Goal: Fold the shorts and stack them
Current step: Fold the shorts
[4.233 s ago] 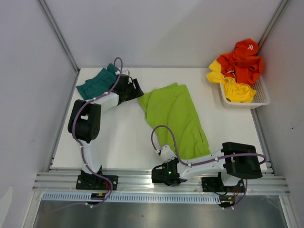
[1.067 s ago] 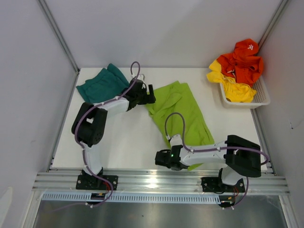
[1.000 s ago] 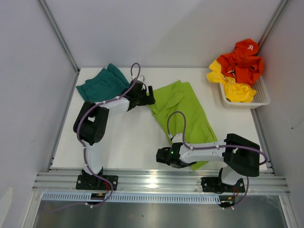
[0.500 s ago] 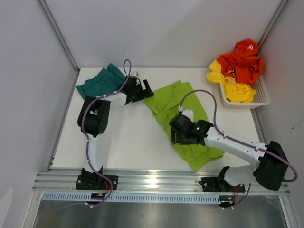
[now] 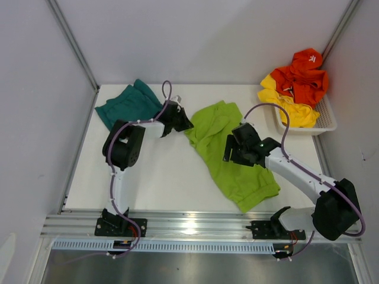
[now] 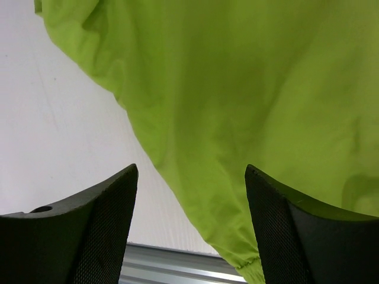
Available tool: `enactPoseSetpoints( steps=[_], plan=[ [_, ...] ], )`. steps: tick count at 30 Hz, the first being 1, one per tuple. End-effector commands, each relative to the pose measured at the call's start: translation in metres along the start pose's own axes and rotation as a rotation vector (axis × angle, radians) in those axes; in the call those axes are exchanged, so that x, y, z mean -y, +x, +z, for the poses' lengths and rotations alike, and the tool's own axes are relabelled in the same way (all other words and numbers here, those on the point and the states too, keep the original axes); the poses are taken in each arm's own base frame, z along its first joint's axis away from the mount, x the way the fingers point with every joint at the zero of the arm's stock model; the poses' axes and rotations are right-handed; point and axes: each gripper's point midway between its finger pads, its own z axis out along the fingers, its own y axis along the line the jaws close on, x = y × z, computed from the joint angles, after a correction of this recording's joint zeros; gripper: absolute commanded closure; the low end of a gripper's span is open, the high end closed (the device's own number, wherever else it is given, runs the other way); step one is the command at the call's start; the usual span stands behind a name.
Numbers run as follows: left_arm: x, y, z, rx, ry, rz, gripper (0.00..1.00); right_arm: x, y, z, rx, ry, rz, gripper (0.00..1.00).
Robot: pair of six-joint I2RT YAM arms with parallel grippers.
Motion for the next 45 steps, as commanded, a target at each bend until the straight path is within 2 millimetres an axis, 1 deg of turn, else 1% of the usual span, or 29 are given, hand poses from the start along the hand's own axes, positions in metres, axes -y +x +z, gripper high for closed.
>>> enactPoseSetpoints(
  steps=[1, 2, 3, 4, 5, 7, 8, 9, 10, 12, 13, 14, 15, 16, 17, 18, 19, 20, 21, 22, 23, 24, 27, 32, 33, 35, 40, 41, 45],
  plan=[
    [-0.016, -0.008, -0.036, 0.096, -0.041, -0.023, 1.0, 0.001, -0.011, 0.006, 0.018, -0.025, 0.009, 0.26],
    [-0.03, -0.003, -0.045, 0.112, -0.083, -0.031, 1.0, 0.004, -0.011, 0.01, 0.015, -0.016, 0.015, 0.26],
    [-0.035, -0.011, -0.056, 0.143, -0.094, -0.032, 1.0, 0.006, -0.011, 0.015, 0.001, -0.007, 0.015, 0.26],
    [-0.047, 0.0, -0.066, 0.135, -0.119, -0.038, 1.0, 0.006, -0.012, 0.019, -0.003, -0.009, 0.018, 0.26],
    [-0.036, -0.015, -0.084, 0.188, -0.102, -0.027, 1.0, 0.009, -0.015, 0.021, -0.002, -0.002, 0.029, 0.26],
    [-0.06, 0.016, -0.103, 0.174, -0.16, -0.039, 1.0, 0.008, -0.015, 0.03, -0.017, -0.014, 0.028, 0.26],
    [-0.048, 0.01, -0.119, 0.218, -0.126, -0.048, 1.0, 0.009, -0.019, 0.032, -0.016, -0.016, 0.037, 0.27],
    [-0.042, 0.013, -0.125, 0.239, -0.109, -0.055, 1.0, 0.008, -0.02, 0.034, -0.016, -0.023, 0.035, 0.27],
    [-0.058, 0.044, -0.133, 0.217, -0.123, -0.069, 1.0, -0.001, -0.024, 0.036, -0.019, -0.061, 0.025, 0.28],
    [-0.042, 0.05, -0.144, 0.232, -0.083, -0.051, 1.0, -0.016, -0.026, 0.035, -0.026, -0.126, 0.009, 0.31],
    [-0.047, 0.062, -0.147, 0.211, -0.107, -0.044, 0.99, -0.033, -0.032, 0.031, -0.022, -0.189, -0.005, 0.32],
    [-0.051, 0.071, -0.151, 0.188, -0.13, -0.031, 0.99, -0.042, -0.033, 0.031, -0.022, -0.206, -0.025, 0.33],
    [-0.046, 0.071, -0.157, 0.198, -0.125, -0.02, 0.97, -0.055, -0.029, 0.028, -0.018, -0.216, -0.067, 0.33],
    [-0.05, 0.078, -0.162, 0.182, -0.138, -0.017, 0.81, -0.066, -0.028, 0.026, -0.015, -0.224, -0.096, 0.33],
    [-0.058, 0.089, -0.167, 0.153, -0.165, -0.018, 0.69, -0.081, -0.035, 0.025, -0.001, -0.236, -0.129, 0.33],
    [-0.064, 0.088, -0.172, 0.17, -0.195, -0.013, 0.62, -0.091, -0.035, 0.024, 0.001, -0.238, -0.149, 0.33],
    [-0.063, 0.082, -0.183, 0.204, -0.203, -0.005, 0.49, -0.102, -0.026, 0.023, -0.009, -0.237, -0.186, 0.33],
    [-0.067, 0.085, -0.196, 0.209, -0.231, -0.002, 0.27, -0.117, -0.025, 0.027, -0.014, -0.25, -0.206, 0.34],
    [-0.076, 0.089, -0.198, 0.2, -0.275, -0.004, 0.27, -0.12, -0.027, 0.03, -0.017, -0.249, -0.207, 0.34],
    [-0.071, 0.079, -0.21, 0.246, -0.269, -0.002, 0.08, -0.129, -0.024, 0.032, -0.022, -0.264, -0.219, 0.34],
    [-0.076, 0.076, -0.217, 0.269, -0.304, 0.008, 0.01, -0.134, -0.022, 0.035, -0.025, -0.27, -0.226, 0.35],
    [-0.082, 0.078, -0.224, 0.262, -0.333, 0.016, 0.01, -0.143, -0.024, 0.042, -0.027, -0.267, -0.238, 0.36],
    [-0.073, 0.063, -0.241, 0.304, -0.319, 0.04, 0.01, -0.154, -0.029, 0.062, -0.009, -0.222, -0.269, 0.37],
    [-0.066, 0.058, -0.251, 0.3, -0.312, 0.062, 0.01, -0.164, -0.052, 0.085, 0.068, -0.138, -0.313, 0.43],
    [-0.063, 0.055, -0.254, 0.31, -0.305, 0.066, 0.01, -0.162, -0.054, 0.089, 0.072, -0.105, -0.326, 0.46],
    [-0.065, 0.056, -0.257, 0.305, -0.313, 0.075, 0.01, -0.171, -0.062, 0.096, 0.086, -0.084, -0.358, 0.5],
    [-0.065, 0.056, -0.262, 0.313, -0.317, 0.09, 0.01, -0.179, -0.062, 0.11, 0.099, -0.021, -0.421, 0.55],
    [-0.065, 0.056, -0.261, 0.312, -0.314, 0.092, 0.01, -0.182, -0.063, 0.118, 0.098, -0.01, -0.421, 0.55],
    [-0.065, 0.059, -0.26, 0.301, -0.305, 0.093, 0.01, -0.174, -0.058, 0.137, 0.069, 0.051, -0.44, 0.57]
  ],
)
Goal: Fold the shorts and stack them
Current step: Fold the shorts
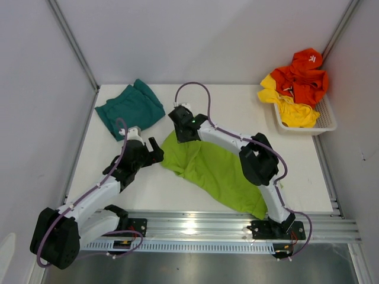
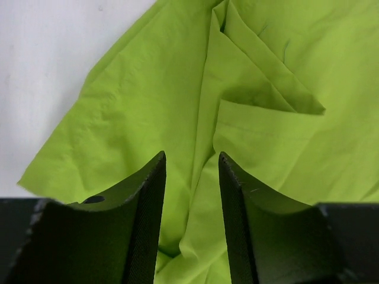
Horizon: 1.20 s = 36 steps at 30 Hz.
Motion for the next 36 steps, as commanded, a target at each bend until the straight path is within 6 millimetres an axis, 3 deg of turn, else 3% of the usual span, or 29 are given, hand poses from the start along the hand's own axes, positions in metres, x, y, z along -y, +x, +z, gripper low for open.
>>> enactPoseSetpoints(
  steps=[1, 6, 13, 17, 20, 22, 26, 28, 34, 36],
  plan=[
    [0.005, -0.014, -0.004, 0.033, 0.015, 0.016, 0.01, 0.015, 0.008, 0.017, -0.035, 0.093, -0.045, 0.57],
    [0.005, -0.015, -0.004, 0.034, 0.019, 0.024, 0.01, 0.027, 0.018, 0.034, -0.067, 0.131, -0.023, 0.58],
    [0.004, -0.012, -0.003, 0.026, 0.018, 0.032, 0.01, 0.035, 0.021, 0.044, -0.078, 0.149, -0.008, 0.59],
    [0.005, -0.013, -0.003, 0.025, 0.02, 0.033, 0.01, 0.037, 0.024, 0.048, -0.089, 0.141, 0.009, 0.76],
    [0.005, -0.013, -0.003, 0.025, 0.02, 0.037, 0.01, 0.038, 0.024, 0.052, -0.09, 0.141, 0.01, 0.77],
    [0.003, -0.011, -0.003, 0.018, 0.016, 0.039, 0.01, 0.036, 0.025, 0.054, -0.09, 0.136, 0.004, 0.75],
    [0.006, -0.013, -0.005, 0.018, 0.034, 0.028, 0.01, 0.027, 0.026, 0.053, -0.082, 0.119, -0.004, 0.58],
    [0.007, -0.013, -0.006, 0.016, 0.04, 0.021, 0.01, 0.026, 0.026, 0.053, -0.083, 0.114, -0.001, 0.58],
    [0.007, -0.016, -0.009, 0.024, 0.044, 0.021, 0.01, 0.028, 0.031, 0.059, -0.104, 0.129, -0.008, 0.73],
    [0.007, -0.014, -0.009, 0.02, 0.045, 0.022, 0.01, 0.029, 0.032, 0.06, -0.105, 0.132, -0.012, 0.86]
  ],
)
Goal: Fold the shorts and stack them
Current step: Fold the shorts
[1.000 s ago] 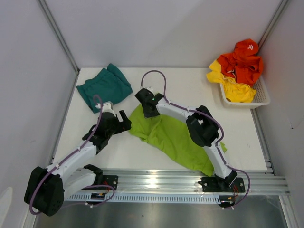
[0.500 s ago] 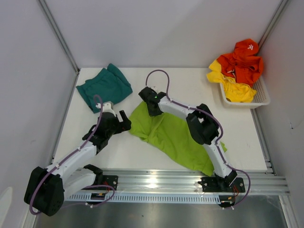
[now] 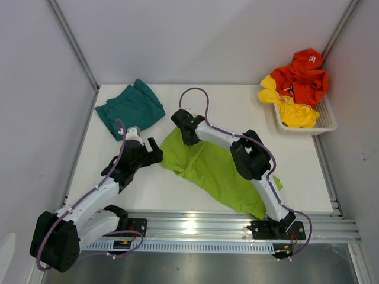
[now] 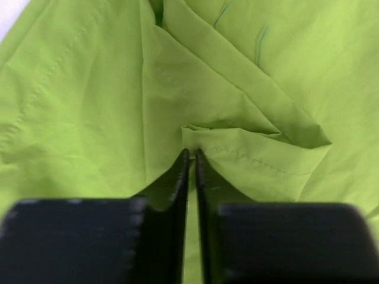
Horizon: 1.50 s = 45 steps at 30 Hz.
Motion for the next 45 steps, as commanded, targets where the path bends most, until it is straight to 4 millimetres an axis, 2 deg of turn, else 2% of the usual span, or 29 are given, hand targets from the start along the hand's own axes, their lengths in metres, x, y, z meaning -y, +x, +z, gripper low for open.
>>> enactPoseSetpoints(
  steps=[1, 3, 6, 7, 9, 12, 13, 16, 19, 23, 24, 25, 27, 34, 45],
  plan=[
    [0.008, -0.013, -0.004, 0.024, 0.031, 0.005, 0.01, -0.005, -0.002, 0.004, 0.005, 0.003, 0.0, 0.94],
    [0.007, -0.012, -0.004, 0.024, 0.031, 0.003, 0.01, -0.006, -0.004, 0.0, 0.014, 0.002, -0.002, 1.0],
    [0.008, -0.014, -0.005, 0.026, 0.032, 0.0, 0.01, -0.01, -0.015, -0.017, 0.055, -0.012, -0.009, 1.0],
    [0.009, -0.016, -0.006, 0.032, 0.034, -0.003, 0.01, -0.013, -0.025, -0.03, 0.089, -0.031, -0.001, 1.0],
    [0.011, -0.018, -0.009, 0.033, 0.041, -0.008, 0.01, -0.02, -0.029, -0.043, 0.11, -0.066, -0.01, 1.0],
    [0.014, -0.024, -0.015, 0.047, 0.059, -0.022, 0.01, -0.035, -0.04, -0.072, 0.163, -0.174, 0.009, 1.0],
    [0.015, -0.027, -0.019, 0.056, 0.066, -0.027, 0.01, -0.045, -0.043, -0.08, 0.177, -0.23, 0.016, 1.0],
    [0.015, -0.031, -0.024, 0.066, 0.07, -0.031, 0.01, -0.048, -0.044, -0.093, 0.189, -0.272, 0.029, 1.0],
    [0.017, -0.035, -0.028, 0.079, 0.081, -0.038, 0.01, -0.045, -0.037, -0.089, 0.167, -0.249, 0.02, 1.0],
    [0.018, -0.037, -0.031, 0.082, 0.088, -0.043, 0.01, -0.053, -0.029, -0.088, 0.151, -0.26, 0.0, 1.0],
    [0.018, -0.037, -0.032, 0.084, 0.087, -0.042, 0.01, -0.051, -0.028, -0.087, 0.143, -0.241, -0.002, 0.9],
    [0.018, -0.038, -0.032, 0.086, 0.087, -0.041, 0.01, -0.045, -0.027, -0.079, 0.124, -0.187, -0.008, 0.7],
    [0.018, -0.037, -0.032, 0.081, 0.088, -0.043, 0.01, -0.038, -0.026, -0.07, 0.111, -0.127, -0.023, 0.64],
    [0.016, -0.035, -0.032, 0.08, 0.087, -0.041, 0.01, -0.019, -0.024, -0.038, 0.095, -0.003, -0.041, 0.62],
    [0.017, -0.035, -0.031, 0.077, 0.092, -0.035, 0.01, -0.004, -0.027, -0.019, 0.09, 0.061, -0.04, 0.62]
  ],
)
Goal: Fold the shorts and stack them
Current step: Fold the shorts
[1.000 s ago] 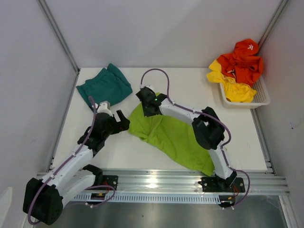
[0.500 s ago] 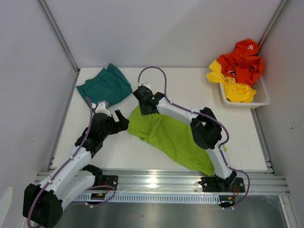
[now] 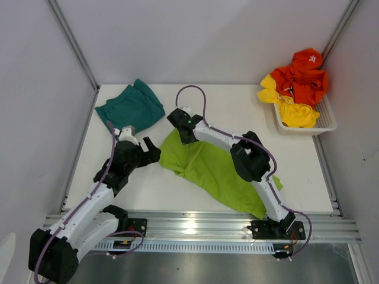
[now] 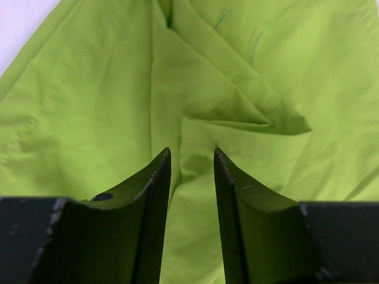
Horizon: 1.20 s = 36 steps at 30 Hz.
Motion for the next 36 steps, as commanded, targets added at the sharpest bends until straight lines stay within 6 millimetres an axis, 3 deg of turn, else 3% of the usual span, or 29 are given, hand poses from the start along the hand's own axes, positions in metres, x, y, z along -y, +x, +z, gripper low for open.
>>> enactPoseSetpoints(
  steps=[1, 15, 20, 26, 31, 33, 34, 36],
  plan=[
    [0.011, -0.017, -0.005, 0.038, 0.037, -0.008, 0.01, 0.005, -0.016, 0.002, 0.035, 0.031, 0.003, 0.63],
    [0.012, -0.015, -0.003, 0.028, 0.042, -0.006, 0.01, 0.002, -0.006, 0.018, 0.003, 0.02, -0.001, 0.64],
    [0.012, -0.015, -0.003, 0.028, 0.043, -0.006, 0.01, 0.005, -0.006, 0.02, 0.001, 0.026, 0.01, 0.8],
    [0.011, -0.014, -0.003, 0.024, 0.043, -0.004, 0.01, 0.005, -0.012, 0.011, 0.028, 0.015, 0.02, 1.0],
    [0.011, -0.013, -0.003, 0.023, 0.042, -0.004, 0.01, 0.0, -0.018, 0.003, 0.051, -0.003, 0.0, 1.0],
    [0.012, -0.016, -0.005, 0.029, 0.044, -0.006, 0.01, -0.006, -0.029, -0.011, 0.093, -0.036, 0.009, 1.0],
    [0.013, -0.017, -0.006, 0.033, 0.047, -0.01, 0.01, -0.008, -0.024, -0.014, 0.09, -0.051, 0.005, 1.0],
    [0.017, -0.024, -0.013, 0.049, 0.057, -0.019, 0.01, -0.024, -0.03, -0.026, 0.122, -0.152, 0.025, 1.0]
  ],
)
